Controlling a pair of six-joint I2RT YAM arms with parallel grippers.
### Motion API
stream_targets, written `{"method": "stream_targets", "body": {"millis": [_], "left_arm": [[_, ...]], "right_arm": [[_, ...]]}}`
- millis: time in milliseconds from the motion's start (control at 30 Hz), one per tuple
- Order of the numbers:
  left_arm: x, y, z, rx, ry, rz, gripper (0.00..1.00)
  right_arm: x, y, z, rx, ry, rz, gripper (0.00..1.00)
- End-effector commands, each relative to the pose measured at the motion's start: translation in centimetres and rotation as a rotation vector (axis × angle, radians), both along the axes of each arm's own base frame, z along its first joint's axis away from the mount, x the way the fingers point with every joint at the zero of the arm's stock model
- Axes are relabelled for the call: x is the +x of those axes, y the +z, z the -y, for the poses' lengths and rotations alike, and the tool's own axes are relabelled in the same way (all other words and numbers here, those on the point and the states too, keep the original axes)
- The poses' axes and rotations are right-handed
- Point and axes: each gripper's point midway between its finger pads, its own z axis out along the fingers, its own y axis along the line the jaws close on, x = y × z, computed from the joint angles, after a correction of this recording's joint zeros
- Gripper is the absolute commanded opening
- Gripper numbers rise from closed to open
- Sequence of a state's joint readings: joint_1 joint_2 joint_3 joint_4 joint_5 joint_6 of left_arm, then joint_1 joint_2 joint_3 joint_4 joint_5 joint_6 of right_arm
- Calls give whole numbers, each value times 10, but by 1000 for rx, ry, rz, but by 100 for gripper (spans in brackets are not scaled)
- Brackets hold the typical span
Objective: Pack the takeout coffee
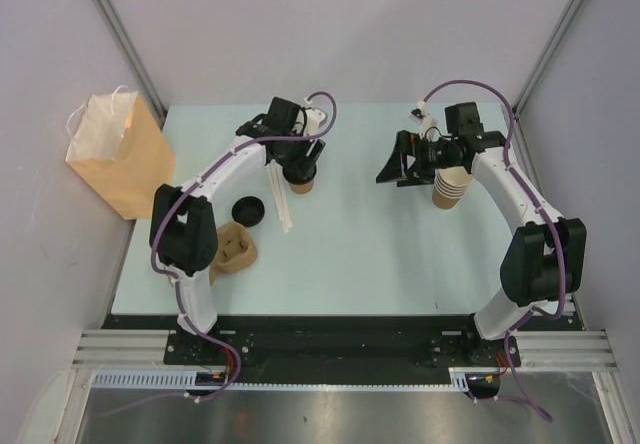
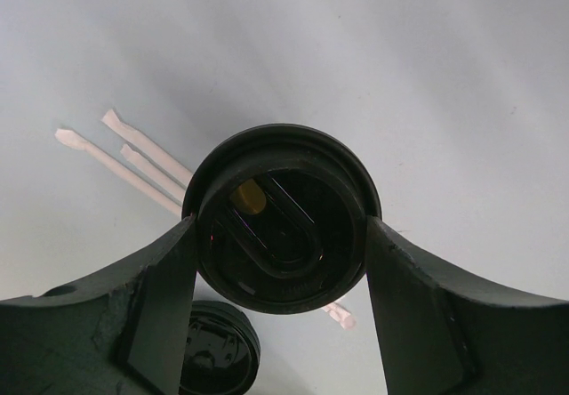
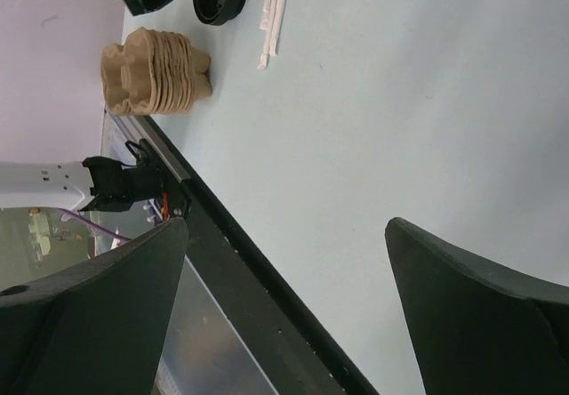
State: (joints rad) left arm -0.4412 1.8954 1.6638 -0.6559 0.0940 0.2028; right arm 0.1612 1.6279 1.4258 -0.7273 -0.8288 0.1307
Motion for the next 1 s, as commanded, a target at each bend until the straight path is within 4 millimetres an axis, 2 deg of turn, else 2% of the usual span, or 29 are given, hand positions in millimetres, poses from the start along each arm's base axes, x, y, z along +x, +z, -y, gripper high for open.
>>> {"method": "stream_targets", "body": {"millis": [0,133,500,800,967], "left_arm": [[16,1,-2,-23,4,22,45],[27,-6,-10,-4,24,37,45],[31,-25,-21,24,45,18,47],[31,-26,-21,16,54,6,69],[29,-20,-20,8,60,7,90]], "right_arm": [[10,16,0,24,-2,51,100],[10,15,1,23,-3,47,100],[11,14,0,28,-3,40,100],[12,14,0,31,-4,42,100],[11,16,0,32,-2,46,100]]}}
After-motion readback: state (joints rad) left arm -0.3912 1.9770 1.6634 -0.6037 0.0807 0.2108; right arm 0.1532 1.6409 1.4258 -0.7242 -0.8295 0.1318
